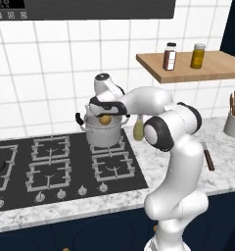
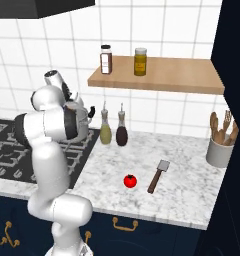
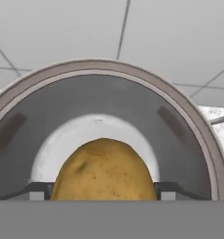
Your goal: Put the tomato and potato in the pot. Retrieve the spatula and lightly stir the vegetables in the pot.
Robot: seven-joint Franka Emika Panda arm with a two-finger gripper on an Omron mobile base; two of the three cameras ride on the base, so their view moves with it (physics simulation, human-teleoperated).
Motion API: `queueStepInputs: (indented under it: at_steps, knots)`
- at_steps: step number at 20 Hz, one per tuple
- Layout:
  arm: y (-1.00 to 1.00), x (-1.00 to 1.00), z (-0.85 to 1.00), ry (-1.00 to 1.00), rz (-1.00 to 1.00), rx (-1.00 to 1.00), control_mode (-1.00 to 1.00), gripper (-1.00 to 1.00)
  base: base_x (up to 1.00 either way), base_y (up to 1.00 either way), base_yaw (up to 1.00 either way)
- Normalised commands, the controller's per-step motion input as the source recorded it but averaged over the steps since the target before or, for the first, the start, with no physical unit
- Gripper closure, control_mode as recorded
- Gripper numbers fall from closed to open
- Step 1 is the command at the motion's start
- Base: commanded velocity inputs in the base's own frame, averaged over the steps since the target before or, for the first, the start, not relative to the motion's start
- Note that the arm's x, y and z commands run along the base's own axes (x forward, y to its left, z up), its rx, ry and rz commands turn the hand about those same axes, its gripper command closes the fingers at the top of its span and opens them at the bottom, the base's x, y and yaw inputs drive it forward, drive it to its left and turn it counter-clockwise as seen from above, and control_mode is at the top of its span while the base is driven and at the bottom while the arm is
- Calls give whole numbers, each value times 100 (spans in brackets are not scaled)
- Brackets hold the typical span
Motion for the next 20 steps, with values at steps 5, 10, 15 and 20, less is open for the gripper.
queueStepInputs:
  at_steps: [5,10,15,20]
  knots:
    - [0,43,-33,0,-5,-1,-100,100,0,0,0]
    - [0,10,-13,0,-6,0,-100,-100,0,0,0]
    - [-5,5,-1,0,-5,0,-100,-100,0,0,0]
    - [-10,-6,12,0,-2,3,-100,-100,0,0,0]
